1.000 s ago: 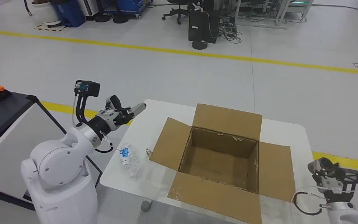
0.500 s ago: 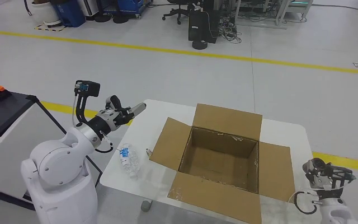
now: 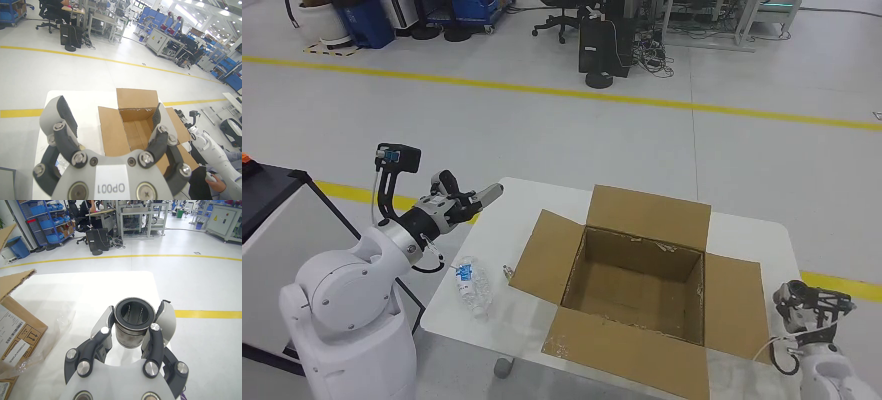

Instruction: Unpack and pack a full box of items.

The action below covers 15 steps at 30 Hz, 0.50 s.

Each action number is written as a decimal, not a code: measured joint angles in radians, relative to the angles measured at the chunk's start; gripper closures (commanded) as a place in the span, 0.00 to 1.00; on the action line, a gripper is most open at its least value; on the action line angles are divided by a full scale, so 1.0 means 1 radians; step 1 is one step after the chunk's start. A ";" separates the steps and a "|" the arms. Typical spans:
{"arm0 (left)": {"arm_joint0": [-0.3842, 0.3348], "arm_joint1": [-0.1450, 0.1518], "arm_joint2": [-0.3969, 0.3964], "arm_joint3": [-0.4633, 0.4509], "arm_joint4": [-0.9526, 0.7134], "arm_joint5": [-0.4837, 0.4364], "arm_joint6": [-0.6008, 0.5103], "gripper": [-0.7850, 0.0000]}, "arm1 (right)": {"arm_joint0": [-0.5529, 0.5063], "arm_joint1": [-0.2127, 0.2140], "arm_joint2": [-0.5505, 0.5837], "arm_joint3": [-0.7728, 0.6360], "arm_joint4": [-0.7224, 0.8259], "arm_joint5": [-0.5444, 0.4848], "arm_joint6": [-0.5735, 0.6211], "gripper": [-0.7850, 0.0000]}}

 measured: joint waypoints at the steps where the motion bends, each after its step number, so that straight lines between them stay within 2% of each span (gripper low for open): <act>1: 0.000 0.000 0.000 0.000 0.000 0.000 0.000 0.00 | 0.004 0.000 -0.004 0.006 -0.004 0.001 -0.001 1.00; 15: 0.000 0.000 0.000 0.000 0.000 0.000 0.000 0.00 | 0.027 -0.008 -0.052 0.066 -0.047 0.009 -0.043 1.00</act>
